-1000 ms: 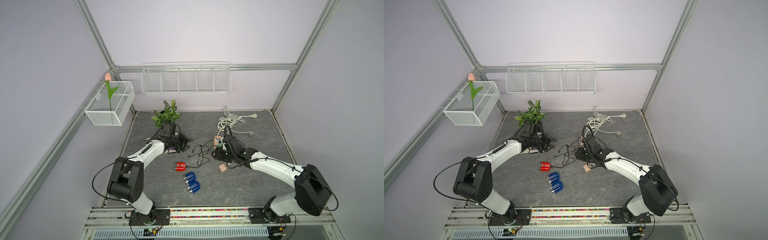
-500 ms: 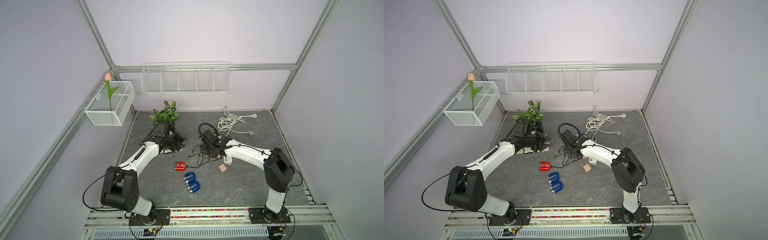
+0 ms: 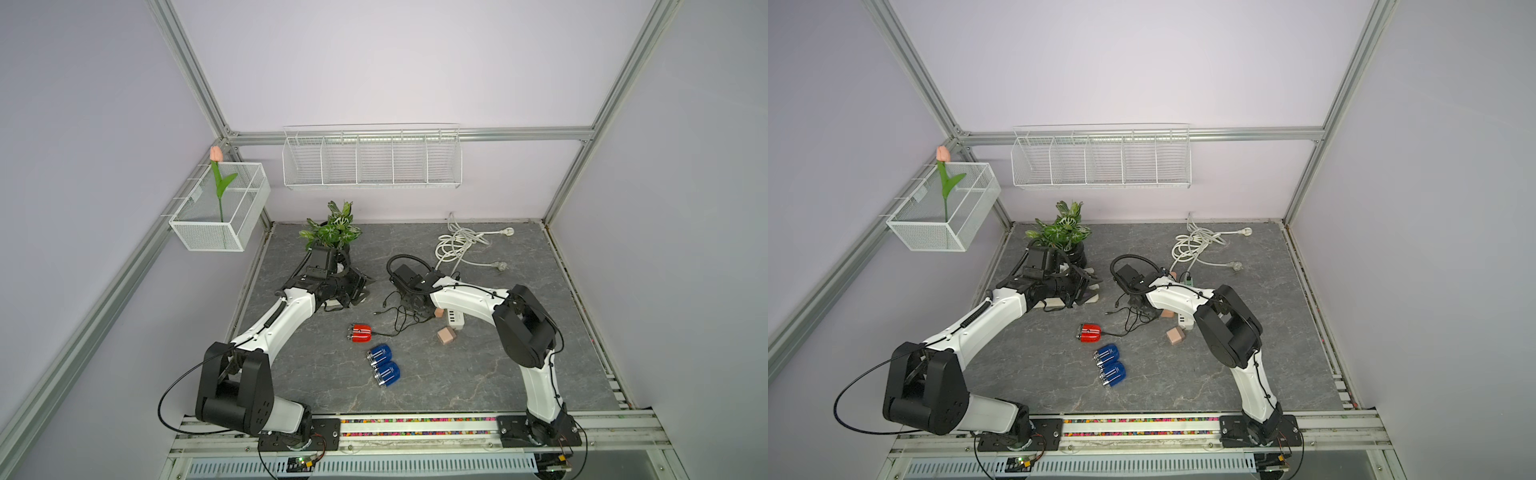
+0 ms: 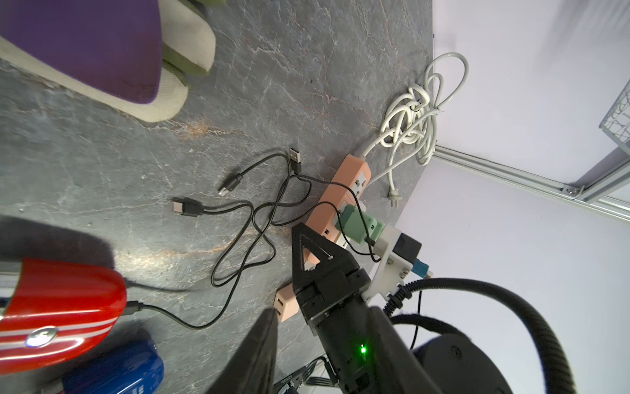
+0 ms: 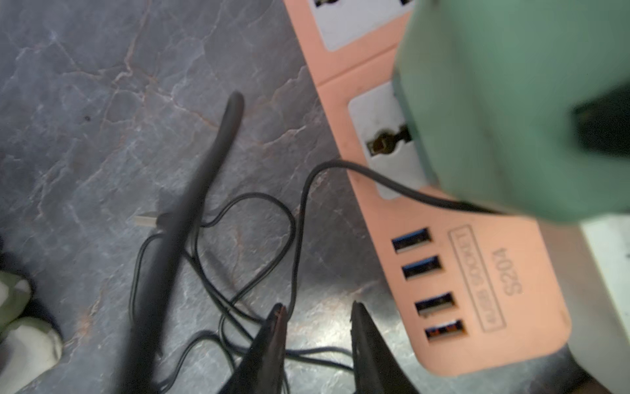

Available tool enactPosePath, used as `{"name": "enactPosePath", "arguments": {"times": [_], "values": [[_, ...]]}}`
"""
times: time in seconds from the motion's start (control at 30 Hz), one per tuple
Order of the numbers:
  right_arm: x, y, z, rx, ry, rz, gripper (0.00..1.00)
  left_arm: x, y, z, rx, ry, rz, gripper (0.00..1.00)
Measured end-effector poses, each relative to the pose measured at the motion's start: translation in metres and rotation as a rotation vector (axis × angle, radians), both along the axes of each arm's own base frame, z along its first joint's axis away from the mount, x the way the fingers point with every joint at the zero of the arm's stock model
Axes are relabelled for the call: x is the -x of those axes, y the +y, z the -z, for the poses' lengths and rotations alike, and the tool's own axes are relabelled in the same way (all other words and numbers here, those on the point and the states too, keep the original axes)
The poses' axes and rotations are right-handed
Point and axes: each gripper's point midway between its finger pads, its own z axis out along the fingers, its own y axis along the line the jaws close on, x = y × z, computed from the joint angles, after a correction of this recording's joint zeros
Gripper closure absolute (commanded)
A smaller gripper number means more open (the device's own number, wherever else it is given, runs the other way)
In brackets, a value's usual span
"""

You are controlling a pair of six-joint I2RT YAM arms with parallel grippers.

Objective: Charge the electric shaver
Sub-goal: Pick up the charging cable from the center of the board.

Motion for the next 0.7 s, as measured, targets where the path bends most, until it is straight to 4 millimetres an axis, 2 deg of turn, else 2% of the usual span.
{"name": "enactPosePath", "arguments": {"times": [0.2, 0.47, 0.63, 0.7], "values": [[-0.005, -0.002, 0.005, 0.009, -0.004, 0.015, 0.65, 0.000, 0.000, -0.001, 0.002, -0.004, 0.004, 0.56], [-0.009, 0.000, 0.011, 0.013, -0.011, 0.029, 0.59, 0.001, 0.000, -0.006, 0.006, -0.017, 0.004, 0.56], [-0.011, 0.001, 0.012, 0.008, -0.016, 0.049, 0.66, 0.002, -0.001, -0.008, 0.007, -0.022, 0.007, 0.57], [-0.012, 0.001, 0.012, 0.006, -0.017, 0.062, 0.73, 0.002, -0.002, -0.008, 0.007, -0.022, 0.008, 0.57]]}}
